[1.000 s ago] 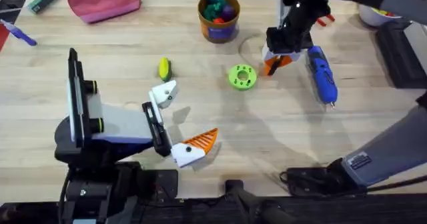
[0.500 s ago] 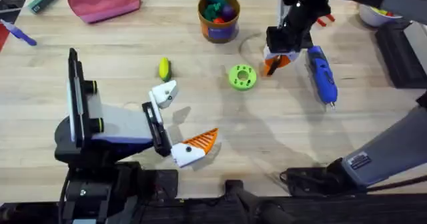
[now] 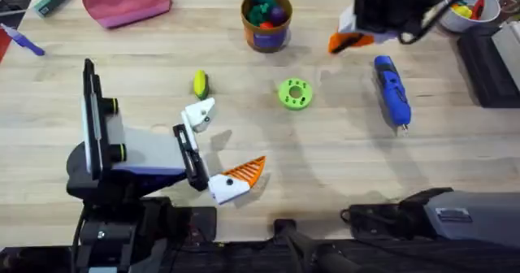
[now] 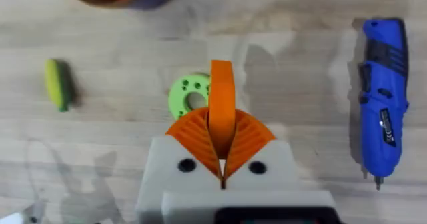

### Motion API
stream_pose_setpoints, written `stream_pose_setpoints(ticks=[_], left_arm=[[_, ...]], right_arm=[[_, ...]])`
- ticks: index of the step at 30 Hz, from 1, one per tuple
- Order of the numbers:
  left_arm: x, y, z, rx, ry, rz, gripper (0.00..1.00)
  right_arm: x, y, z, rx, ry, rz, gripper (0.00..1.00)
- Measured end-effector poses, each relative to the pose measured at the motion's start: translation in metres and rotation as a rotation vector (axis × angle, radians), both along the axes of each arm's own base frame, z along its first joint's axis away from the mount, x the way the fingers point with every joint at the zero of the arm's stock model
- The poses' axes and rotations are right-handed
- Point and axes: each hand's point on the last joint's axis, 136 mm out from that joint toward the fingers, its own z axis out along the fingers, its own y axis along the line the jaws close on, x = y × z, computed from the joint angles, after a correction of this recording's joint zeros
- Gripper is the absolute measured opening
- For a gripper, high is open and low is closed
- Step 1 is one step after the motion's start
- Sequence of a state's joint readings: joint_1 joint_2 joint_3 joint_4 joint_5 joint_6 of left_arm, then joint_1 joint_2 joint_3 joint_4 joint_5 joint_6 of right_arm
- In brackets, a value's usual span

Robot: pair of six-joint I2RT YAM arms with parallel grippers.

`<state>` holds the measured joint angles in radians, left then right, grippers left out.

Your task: Pick up the gripper from the table and insert it into the empty holder that is missing its gripper. Then pick up a screw, insert it into the mounting hole, and use the screwdriver to tighten it. Finally, clean up the table by picking up the vegetable and placing it into the bucket.

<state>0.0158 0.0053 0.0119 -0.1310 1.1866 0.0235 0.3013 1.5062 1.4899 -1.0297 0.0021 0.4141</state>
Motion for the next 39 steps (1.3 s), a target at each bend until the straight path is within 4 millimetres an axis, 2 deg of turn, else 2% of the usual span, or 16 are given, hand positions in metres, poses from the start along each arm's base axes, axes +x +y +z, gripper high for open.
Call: stream_pose_setpoints(ticks=[3,7,10,13,19,22,25,28,32,34,39], left_arm=[[0.0,0.0,0.0,0.0,0.0,0.0,0.986],[0.0,0.0,0.0,0.0,0.0,0.0,0.986],[0.0,0.0,0.0,0.0,0.0,0.0,0.985],[0.0,0.0,0.0,0.0,0.0,0.0,0.986],[0.0,0.0,0.0,0.0,0.0,0.0,0.987],[0.0,0.0,0.0,0.0,0.0,0.0,0.987],[0.0,0.0,0.0,0.0,0.0,0.0,0.985],[0.0,0.0,0.0,0.0,0.0,0.0,0.986],[0.0,0.0,0.0,0.0,0.0,0.0,0.985],[0.0,0.0,0.0,0.0,0.0,-0.001,0.986],[0.0,0.0,0.0,0.0,0.0,-0.001,0.986]], right_arm=[[-0.005,0.005,0.028,0.04,-0.091,-0.002,0.013],[-0.016,0.022,0.056,0.086,-0.183,0.04,0.013],[-0.024,0.033,0.068,0.118,-0.212,0.058,0.013],[-0.026,0.035,0.075,0.152,-0.228,0.031,0.013],[-0.014,0.046,0.092,0.306,-0.374,0.016,0.013],[-0.011,0.051,0.085,0.411,-0.442,0.052,0.012],[-0.011,0.056,0.066,0.533,-0.46,0.113,0.012],[-0.02,0.061,0.037,0.655,-0.389,0.168,0.012],[-0.044,0.066,0.001,0.797,-0.22,0.218,0.012],[-0.054,0.07,-0.005,0.86,-0.157,0.257,0.012],[-0.071,0.085,-0.002,0.969,-0.074,0.37,0.012]])
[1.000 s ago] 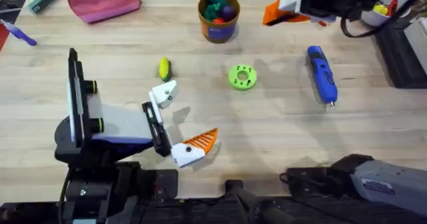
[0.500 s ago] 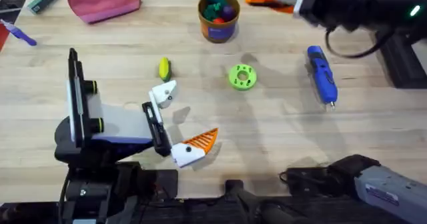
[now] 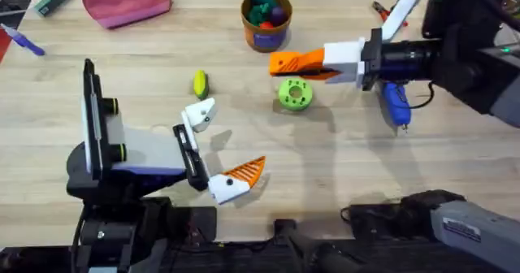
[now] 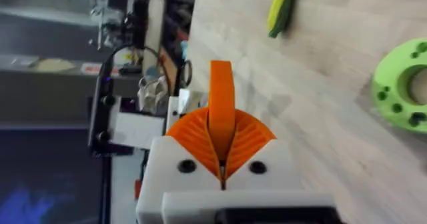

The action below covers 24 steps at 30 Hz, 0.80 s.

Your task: Pick up the gripper from the table and insert it into the empty holder that is missing its gripper. Then pick up a screw, insert it into the mounting hole, and use the screwdriver to tighten it. Finally, clean up the table by picking up the vegetable and placing it into the bucket.

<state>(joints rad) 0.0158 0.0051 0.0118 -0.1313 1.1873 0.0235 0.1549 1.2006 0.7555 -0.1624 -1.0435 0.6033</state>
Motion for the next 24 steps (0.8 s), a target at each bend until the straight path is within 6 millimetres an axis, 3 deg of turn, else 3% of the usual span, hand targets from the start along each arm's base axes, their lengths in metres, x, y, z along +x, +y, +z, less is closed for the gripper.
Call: stream_pose_setpoints(ticks=[6,15,24], left_arm=[[0.0,0.0,0.0,0.0,0.0,-0.001,0.986],[0.0,0.0,0.0,0.0,0.0,-0.002,0.986],[0.0,0.0,0.0,0.0,0.0,-0.002,0.986]], right_arm=[[-0.003,0.011,0.001,0.052,-0.008,0.082,0.012],[0.0,0.02,0.035,0.183,-0.195,0.155,0.012],[-0.014,0.024,-0.004,0.261,0.064,0.237,0.012]])
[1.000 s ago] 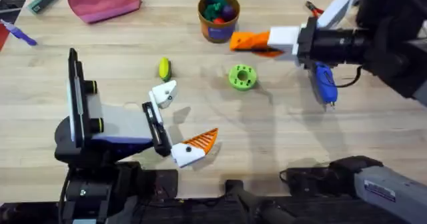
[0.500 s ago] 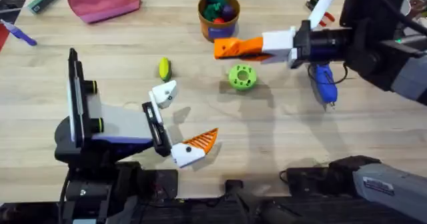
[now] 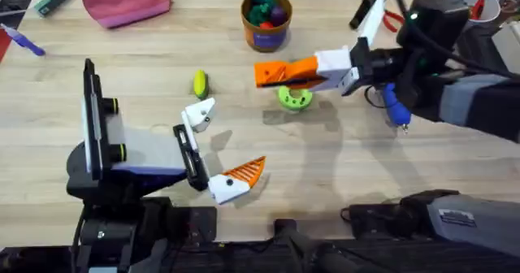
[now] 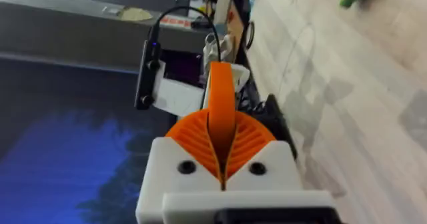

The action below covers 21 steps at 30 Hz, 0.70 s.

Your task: Pick up the gripper from the table and insert it into the empty holder that is missing its gripper. Then pick up a screw, insert it into the mounting hole, and use the screwdriver to tighten it. Finally, clean up the table by picking up the vegetable and placing it into the bucket.

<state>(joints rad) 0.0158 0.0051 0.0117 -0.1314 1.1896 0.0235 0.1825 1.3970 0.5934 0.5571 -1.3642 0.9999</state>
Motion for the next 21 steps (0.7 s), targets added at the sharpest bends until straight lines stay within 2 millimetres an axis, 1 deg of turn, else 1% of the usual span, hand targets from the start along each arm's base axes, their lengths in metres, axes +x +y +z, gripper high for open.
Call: stream_pose_setpoints(ticks=[5,10,17,21], left_arm=[[0.0,0.0,0.0,0.0,0.0,0.0,0.986],[0.0,0.0,0.0,0.0,0.0,0.0,0.986],[0.0,0.0,0.0,0.0,0.0,0.0,0.986],[0.0,0.0,0.0,0.0,0.0,0.0,0.986]], right_arm=[[-0.014,0.011,-0.014,0.006,0.112,0.098,0.012],[-0.032,0.027,-0.026,0.005,0.173,0.204,0.012],[-0.047,0.044,-0.045,-0.001,0.189,0.293,0.012],[-0.055,0.052,-0.051,-0.008,0.208,0.329,0.012]])
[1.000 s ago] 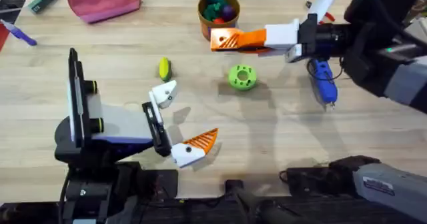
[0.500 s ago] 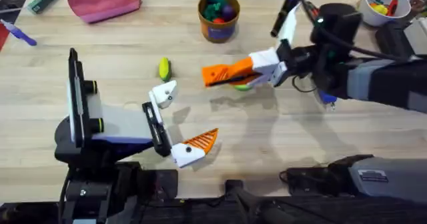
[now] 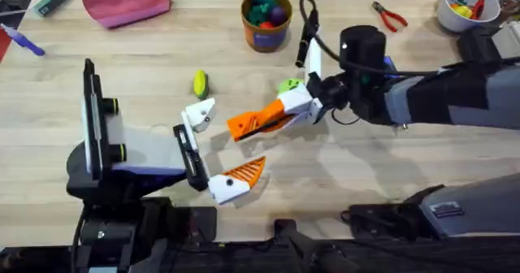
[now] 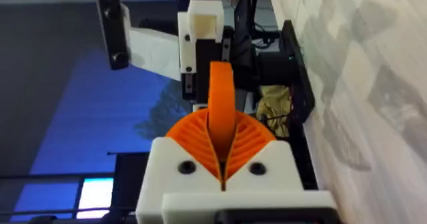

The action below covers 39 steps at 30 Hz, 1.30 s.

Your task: Pick up the gripper from the table and insert it into the empty holder that is missing its gripper. Then pick up a screw, insert it into the mounting hole, and use the screwdriver to tighten it. Finally, clean up the table by picking up the vegetable and placing it into the bucket.

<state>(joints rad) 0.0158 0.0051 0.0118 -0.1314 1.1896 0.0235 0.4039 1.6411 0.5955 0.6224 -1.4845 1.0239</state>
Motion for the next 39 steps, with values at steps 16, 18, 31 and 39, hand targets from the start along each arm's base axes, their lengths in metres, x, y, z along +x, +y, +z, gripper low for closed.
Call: stream_pose_setpoints(ticks=[16,18,31,39], left_arm=[[0.0,0.0,0.0,0.0,0.0,0.0,0.986],[0.0,0.0,0.0,0.0,0.0,0.0,0.986],[0.0,0.0,0.0,0.0,0.0,0.0,0.986],[0.0,0.0,0.0,0.0,0.0,0.0,0.986]], right_arm=[[0.006,0.021,0.02,0.029,-0.094,0.031,0.012],[0.005,0.022,0.02,0.027,-0.094,0.031,0.012],[0.014,0.025,0.004,0.001,-0.082,-0.002,0.011],[0.014,0.026,0.008,0.022,-0.114,0.006,0.011]])
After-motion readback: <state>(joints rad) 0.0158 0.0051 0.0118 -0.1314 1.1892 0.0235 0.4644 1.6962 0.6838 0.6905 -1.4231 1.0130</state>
